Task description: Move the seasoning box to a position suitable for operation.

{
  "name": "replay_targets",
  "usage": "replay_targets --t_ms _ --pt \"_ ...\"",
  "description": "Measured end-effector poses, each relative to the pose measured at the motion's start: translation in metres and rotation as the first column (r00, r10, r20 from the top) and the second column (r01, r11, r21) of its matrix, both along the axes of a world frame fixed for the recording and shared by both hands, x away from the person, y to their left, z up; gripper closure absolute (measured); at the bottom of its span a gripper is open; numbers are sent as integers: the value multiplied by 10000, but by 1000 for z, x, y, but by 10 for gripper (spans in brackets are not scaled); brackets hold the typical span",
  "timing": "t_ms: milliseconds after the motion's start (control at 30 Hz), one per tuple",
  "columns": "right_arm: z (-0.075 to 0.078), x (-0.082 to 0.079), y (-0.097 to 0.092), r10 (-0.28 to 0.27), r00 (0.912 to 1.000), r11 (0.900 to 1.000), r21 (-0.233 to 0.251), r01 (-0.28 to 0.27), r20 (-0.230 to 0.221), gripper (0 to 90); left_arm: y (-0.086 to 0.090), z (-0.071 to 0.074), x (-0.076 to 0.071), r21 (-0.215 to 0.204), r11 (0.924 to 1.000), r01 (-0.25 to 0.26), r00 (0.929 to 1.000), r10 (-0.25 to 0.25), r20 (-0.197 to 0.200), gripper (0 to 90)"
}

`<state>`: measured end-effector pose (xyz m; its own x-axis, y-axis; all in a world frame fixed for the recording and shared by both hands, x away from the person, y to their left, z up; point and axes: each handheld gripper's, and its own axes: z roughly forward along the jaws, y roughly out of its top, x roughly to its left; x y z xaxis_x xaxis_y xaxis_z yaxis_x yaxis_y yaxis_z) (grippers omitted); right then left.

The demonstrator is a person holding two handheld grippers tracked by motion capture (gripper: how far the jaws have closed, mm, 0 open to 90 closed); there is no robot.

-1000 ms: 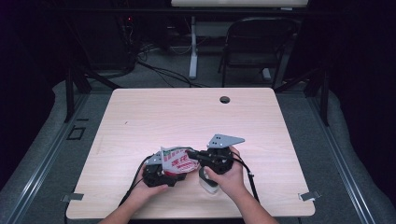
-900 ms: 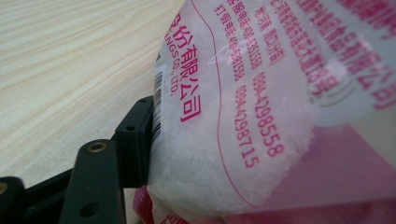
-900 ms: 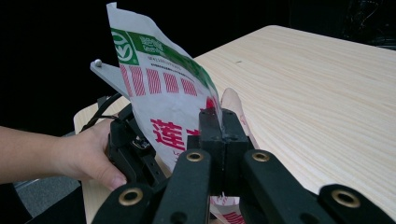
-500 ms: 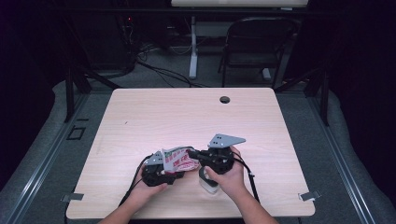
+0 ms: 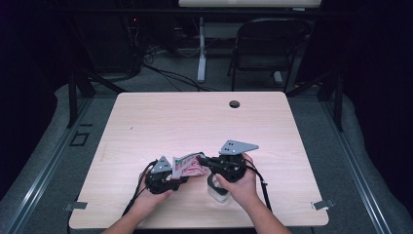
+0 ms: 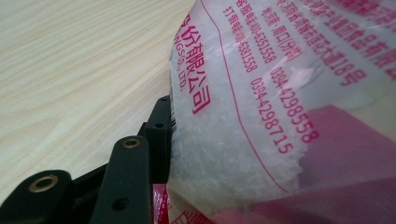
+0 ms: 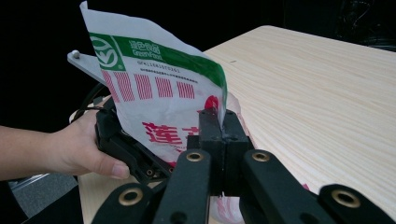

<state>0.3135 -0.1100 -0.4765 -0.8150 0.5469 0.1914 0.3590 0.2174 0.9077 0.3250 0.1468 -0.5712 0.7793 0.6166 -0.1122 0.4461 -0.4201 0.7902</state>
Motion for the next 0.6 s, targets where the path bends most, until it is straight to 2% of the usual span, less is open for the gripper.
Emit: replay_targets --t_ms 267,467,600 --pt "2 -2 -3 -48 10000 10000 31 47 12 900 -1 8 -3 526 9985 -157 9985 130 526 580" --pt "1 -5 -7 -45 10000 10000 -17 45 -20 900 -3 15 -8 1216 9921 -311 9944 184 1040 588" --pt "1 -8 -9 -37 10000 9999 -109 37 27 900 -4 18 -10 1497 9878 -418 9898 205 1409 589"
